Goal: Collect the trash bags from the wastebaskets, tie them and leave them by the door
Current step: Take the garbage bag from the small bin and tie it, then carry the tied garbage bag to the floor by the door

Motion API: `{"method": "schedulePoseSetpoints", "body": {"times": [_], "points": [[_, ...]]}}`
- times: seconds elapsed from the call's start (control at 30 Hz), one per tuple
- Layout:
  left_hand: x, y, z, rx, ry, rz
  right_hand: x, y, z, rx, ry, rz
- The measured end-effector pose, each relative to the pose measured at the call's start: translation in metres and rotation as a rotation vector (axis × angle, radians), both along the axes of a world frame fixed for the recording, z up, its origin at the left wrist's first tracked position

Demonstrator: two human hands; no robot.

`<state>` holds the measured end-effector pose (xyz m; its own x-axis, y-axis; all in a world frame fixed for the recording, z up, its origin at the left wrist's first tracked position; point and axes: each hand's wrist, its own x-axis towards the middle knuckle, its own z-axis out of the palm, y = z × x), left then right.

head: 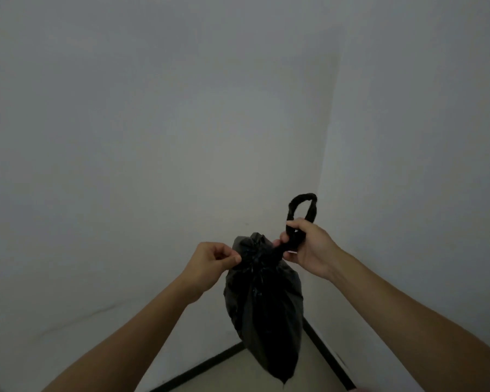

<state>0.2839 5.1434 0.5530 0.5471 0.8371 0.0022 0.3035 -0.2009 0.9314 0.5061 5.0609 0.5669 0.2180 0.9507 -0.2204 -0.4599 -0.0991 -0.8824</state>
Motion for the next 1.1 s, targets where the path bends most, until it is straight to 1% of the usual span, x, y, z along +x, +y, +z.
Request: {"method": "schedulePoseSetpoints", "body": {"times": [0.07,0.13,0.2,0.3,0.33,0.37,0.43,0.53,0.67,0.77,0.83,1.0,1.1], "points": [[-0.027,-0.004,-0.009,-0.016,0.019,0.079,-0.015,0.012,-0.01,-0.089,-0.307,0.074],[-0.055,-0.011,-0.021,-0.012,0.076,0.131,-0.039,0.024,-0.025,-0.128,-0.563,0.21],[-0.082,-0.021,-0.036,-0.015,0.138,0.176,-0.071,0.031,-0.042,-0.061,-0.862,0.415],[-0.126,-0.035,-0.055,-0.034,0.214,0.258,-0.127,0.035,-0.062,0.074,-1.414,0.828],[-0.143,-0.038,-0.059,-0.039,0.233,0.28,-0.146,0.037,-0.066,0.106,-1.561,0.901],[-0.161,-0.041,-0.063,-0.042,0.254,0.299,-0.166,0.04,-0.07,0.147,-1.661,0.934],[-0.199,-0.046,-0.068,-0.045,0.311,0.322,-0.211,0.046,-0.076,0.232,-1.75,0.979],[-0.269,-0.052,-0.075,-0.069,0.359,0.397,-0.281,0.054,-0.085,0.35,-1.802,1.038],[-0.383,-0.069,-0.081,-0.168,0.369,0.567,-0.376,0.063,-0.096,0.424,-1.828,1.089],[-0.468,-0.088,-0.086,-0.222,0.376,0.703,-0.446,0.07,-0.108,0.507,-1.916,1.066],[-0.516,-0.105,-0.09,-0.246,0.408,0.786,-0.49,0.072,-0.115,0.629,-1.98,1.036],[-0.612,-0.148,-0.106,-0.319,0.502,0.925,-0.596,0.075,-0.13,1.061,-2.086,0.98],[-0.661,-0.167,-0.115,-0.315,0.6,1.027,-0.658,0.082,-0.136,1.27,-2.084,1.012]]}}
